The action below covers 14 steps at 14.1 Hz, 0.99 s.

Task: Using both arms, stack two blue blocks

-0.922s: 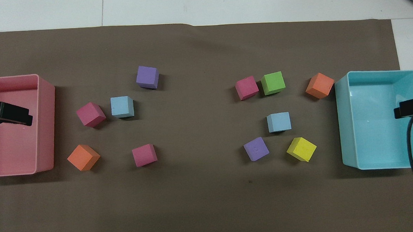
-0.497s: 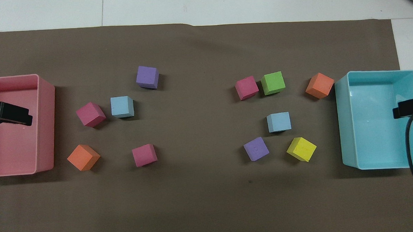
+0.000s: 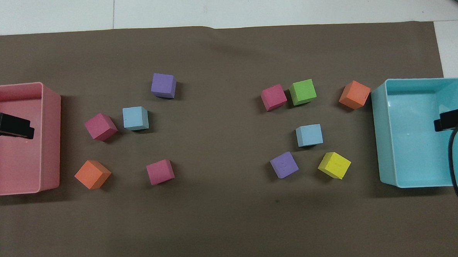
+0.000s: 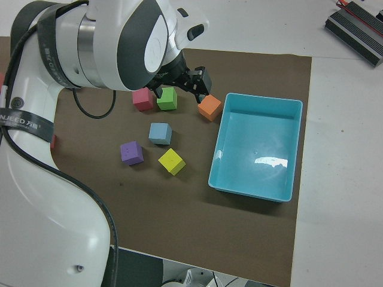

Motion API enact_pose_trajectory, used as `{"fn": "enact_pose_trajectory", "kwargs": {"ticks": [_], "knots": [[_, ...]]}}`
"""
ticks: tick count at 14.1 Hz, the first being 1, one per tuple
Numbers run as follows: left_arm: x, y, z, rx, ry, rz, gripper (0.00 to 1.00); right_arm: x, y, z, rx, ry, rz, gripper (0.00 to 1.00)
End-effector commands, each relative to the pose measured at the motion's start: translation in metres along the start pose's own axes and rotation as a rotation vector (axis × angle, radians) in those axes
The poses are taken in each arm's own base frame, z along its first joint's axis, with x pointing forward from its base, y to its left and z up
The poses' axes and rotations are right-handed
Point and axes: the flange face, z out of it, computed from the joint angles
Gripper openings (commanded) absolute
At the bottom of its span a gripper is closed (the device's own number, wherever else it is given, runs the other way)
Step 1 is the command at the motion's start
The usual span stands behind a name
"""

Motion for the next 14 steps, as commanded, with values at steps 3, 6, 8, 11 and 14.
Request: {"fn": "enact_pose_trajectory", "kwargs": {"ticks": [3, 6, 8, 11, 14], "knots": [[0.002, -0.010, -0.004, 0.019, 0.000, -0.002, 1.00, -0.003, -0.017, 0.015, 0.016, 0.007, -0.009, 1.00], [0.003, -0.011, -0.003, 0.017, -0.002, -0.004, 1.00, 0.006, -0.020, 0.033, 0.016, 0.021, -0.013, 1.00], [0.007, -0.011, 0.001, 0.017, -0.002, -0.004, 1.00, 0.011, -0.021, 0.044, 0.013, 0.024, -0.015, 1.00], [0.007, -0.011, 0.002, 0.018, -0.008, -0.004, 1.00, 0.024, -0.038, 0.076, 0.010, 0.031, -0.040, 1.00], [0.004, -0.010, -0.002, 0.020, -0.002, -0.003, 1.00, 0.045, -0.058, 0.105, 0.002, 0.030, -0.068, 1.00]]}}
